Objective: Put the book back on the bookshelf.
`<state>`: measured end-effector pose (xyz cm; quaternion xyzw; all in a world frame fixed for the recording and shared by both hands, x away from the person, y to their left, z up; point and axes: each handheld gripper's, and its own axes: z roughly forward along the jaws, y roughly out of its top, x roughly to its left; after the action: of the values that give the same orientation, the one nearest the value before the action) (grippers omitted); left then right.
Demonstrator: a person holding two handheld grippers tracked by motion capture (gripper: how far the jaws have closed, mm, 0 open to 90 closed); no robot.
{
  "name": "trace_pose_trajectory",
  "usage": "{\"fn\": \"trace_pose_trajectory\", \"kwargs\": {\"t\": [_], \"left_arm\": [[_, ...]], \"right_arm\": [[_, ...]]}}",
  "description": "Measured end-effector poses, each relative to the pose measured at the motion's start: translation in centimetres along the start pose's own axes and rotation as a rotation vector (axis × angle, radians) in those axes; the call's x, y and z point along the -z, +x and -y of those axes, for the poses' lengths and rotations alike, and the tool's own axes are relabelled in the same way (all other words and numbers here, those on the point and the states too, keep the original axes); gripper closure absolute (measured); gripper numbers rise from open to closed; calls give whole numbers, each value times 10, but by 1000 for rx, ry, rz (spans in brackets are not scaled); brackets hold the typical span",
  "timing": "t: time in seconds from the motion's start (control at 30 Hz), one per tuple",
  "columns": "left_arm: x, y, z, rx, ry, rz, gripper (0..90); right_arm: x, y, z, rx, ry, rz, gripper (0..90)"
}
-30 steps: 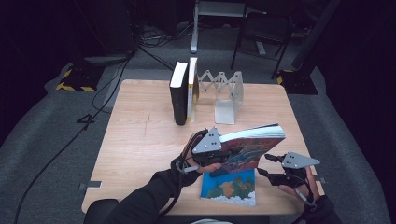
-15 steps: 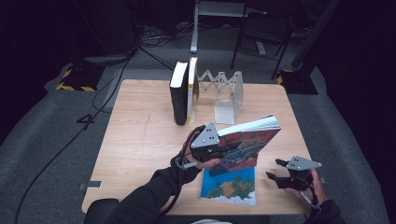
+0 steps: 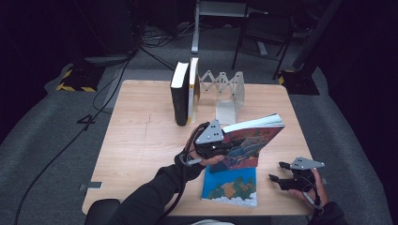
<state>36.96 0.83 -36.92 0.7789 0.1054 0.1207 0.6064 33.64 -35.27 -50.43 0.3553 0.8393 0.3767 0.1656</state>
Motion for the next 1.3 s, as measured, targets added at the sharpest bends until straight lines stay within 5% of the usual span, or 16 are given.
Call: {"fn": "trace_pose_trajectory", "kwargs": {"t": [0.67, 0.93, 1.3], "left_arm": [[-5, 17, -27, 0, -13, -80, 741], [12, 37, -34, 12, -33, -158, 740], [34, 62, -24, 74, -30, -282, 739]], "right_arm": [[0, 0, 0, 2, 0, 1, 262], [0, 1, 0, 19, -5, 14, 262], [0, 2, 0, 19, -5, 17, 249]]}}
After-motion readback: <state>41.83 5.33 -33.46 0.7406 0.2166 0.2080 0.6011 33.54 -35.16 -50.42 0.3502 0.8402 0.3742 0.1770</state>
